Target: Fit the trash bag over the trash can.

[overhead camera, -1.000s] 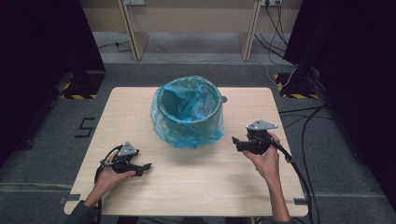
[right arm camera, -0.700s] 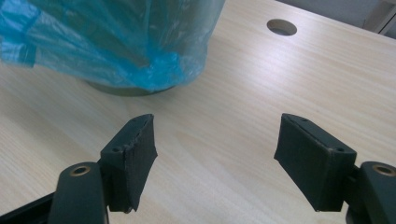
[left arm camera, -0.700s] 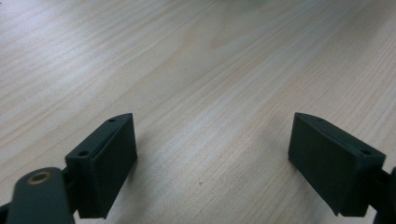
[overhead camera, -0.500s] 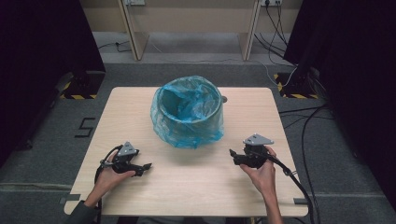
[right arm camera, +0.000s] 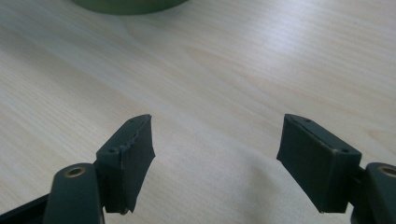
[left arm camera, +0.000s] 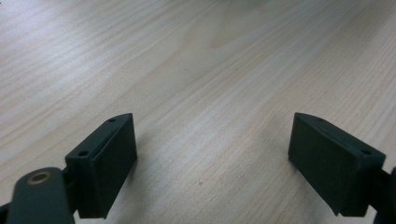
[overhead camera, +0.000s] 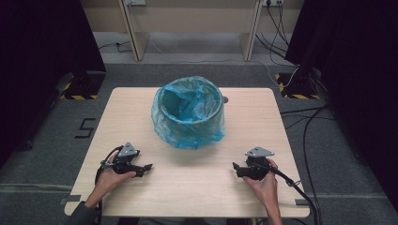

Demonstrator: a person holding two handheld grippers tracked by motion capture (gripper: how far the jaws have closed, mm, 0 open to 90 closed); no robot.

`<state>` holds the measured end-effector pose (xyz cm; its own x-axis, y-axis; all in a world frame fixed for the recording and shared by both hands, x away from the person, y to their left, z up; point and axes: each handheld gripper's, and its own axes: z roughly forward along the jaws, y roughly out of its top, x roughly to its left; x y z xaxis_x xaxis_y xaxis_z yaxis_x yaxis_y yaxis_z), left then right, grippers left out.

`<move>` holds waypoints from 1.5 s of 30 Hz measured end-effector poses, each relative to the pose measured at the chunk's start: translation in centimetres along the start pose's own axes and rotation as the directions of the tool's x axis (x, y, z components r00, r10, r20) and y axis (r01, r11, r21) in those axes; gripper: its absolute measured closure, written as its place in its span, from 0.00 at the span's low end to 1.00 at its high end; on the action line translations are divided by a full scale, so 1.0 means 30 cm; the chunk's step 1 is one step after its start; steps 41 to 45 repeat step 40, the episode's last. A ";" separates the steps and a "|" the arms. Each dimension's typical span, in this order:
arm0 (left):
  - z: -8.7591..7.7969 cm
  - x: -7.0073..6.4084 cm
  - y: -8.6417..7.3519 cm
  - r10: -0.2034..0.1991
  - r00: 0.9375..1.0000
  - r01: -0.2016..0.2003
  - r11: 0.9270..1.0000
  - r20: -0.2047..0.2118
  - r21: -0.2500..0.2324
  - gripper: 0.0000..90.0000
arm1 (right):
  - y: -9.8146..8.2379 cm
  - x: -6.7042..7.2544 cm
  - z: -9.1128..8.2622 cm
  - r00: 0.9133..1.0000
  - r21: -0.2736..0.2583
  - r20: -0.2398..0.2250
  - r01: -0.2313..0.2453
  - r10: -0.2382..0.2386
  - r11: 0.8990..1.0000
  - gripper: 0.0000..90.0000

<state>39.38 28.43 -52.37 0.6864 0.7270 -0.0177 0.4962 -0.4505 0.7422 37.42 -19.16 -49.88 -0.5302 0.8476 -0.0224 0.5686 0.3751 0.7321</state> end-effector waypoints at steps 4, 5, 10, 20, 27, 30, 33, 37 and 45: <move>0.000 0.000 0.000 0.000 1.000 0.000 1.000 0.000 0.000 0.16 | -0.016 0.004 0.011 1.000 0.022 0.014 0.008 -0.008 1.000 0.25; 0.000 0.000 0.000 0.000 1.000 0.000 1.000 0.000 0.000 0.16 | -0.019 0.005 0.014 1.000 0.024 0.011 0.005 -0.005 1.000 0.25; 0.000 0.000 0.000 0.000 1.000 0.000 1.000 0.000 0.000 0.16 | -0.033 0.007 0.027 1.000 0.050 0.019 0.007 -0.008 0.999 0.20; 0.000 0.000 0.000 0.000 1.000 0.000 1.000 0.000 0.000 0.16 | -0.052 0.003 0.033 1.000 0.011 0.002 -0.019 0.019 1.000 0.18; 0.000 0.000 0.000 0.000 1.000 0.000 1.000 0.000 0.000 0.16 | -0.052 0.004 0.032 1.000 0.014 0.000 -0.021 0.021 1.000 0.17; 0.000 0.000 0.000 0.000 1.000 0.000 1.000 0.000 0.000 0.16 | -0.052 0.004 0.032 1.000 0.013 0.000 -0.020 0.020 1.000 0.17; 0.000 0.000 0.000 0.000 1.000 0.000 1.000 0.000 0.000 0.16 | -0.052 0.004 0.032 1.000 0.013 0.000 -0.020 0.020 1.000 0.17; 0.000 0.000 0.000 0.000 1.000 0.000 1.000 0.000 0.000 0.16 | -0.052 0.004 0.032 1.000 0.014 -0.001 -0.020 0.020 1.000 0.17; 0.000 0.000 0.000 0.000 1.000 0.000 1.000 0.000 0.000 0.16 | -0.052 0.004 0.032 1.000 0.014 -0.001 -0.021 0.021 1.000 0.17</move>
